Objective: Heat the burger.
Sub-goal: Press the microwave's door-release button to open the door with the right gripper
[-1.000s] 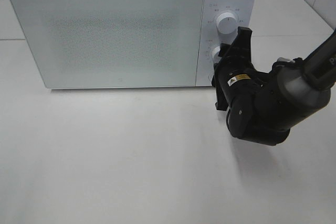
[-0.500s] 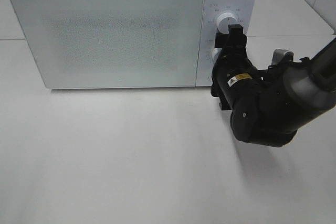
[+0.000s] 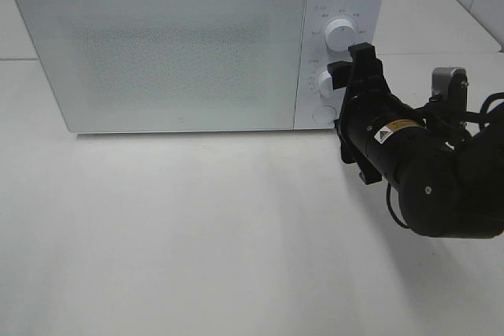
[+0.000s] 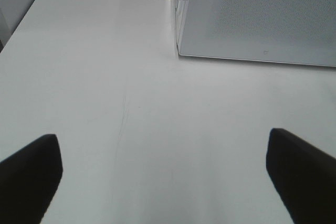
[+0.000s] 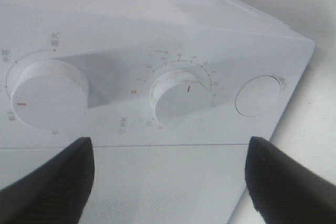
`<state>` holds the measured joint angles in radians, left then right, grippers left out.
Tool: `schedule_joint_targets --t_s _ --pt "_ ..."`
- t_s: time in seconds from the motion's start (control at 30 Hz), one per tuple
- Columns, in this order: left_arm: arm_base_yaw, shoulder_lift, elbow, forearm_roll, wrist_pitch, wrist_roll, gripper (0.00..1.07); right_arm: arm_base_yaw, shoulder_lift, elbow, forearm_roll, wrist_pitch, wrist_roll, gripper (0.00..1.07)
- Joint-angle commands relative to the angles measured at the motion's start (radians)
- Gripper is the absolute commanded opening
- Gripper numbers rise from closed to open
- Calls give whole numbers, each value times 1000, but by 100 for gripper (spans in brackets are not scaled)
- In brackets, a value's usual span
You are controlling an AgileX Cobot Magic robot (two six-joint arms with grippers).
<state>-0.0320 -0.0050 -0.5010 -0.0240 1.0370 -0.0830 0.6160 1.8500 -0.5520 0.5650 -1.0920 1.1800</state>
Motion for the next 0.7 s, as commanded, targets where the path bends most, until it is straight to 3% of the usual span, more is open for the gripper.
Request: schedule_joint_targets --t_s 0.03,0.5,0.7 --pt "4 -23 1 -3 -5 -4 98 -2 -43 22 -41 58 -60 75" --pt "4 -23 1 -3 -5 -4 98 -6 -241 39 -72 494 -683 75" --pt "4 -23 1 -4 -5 -4 98 -62 -278 15 -76 731 -977 75"
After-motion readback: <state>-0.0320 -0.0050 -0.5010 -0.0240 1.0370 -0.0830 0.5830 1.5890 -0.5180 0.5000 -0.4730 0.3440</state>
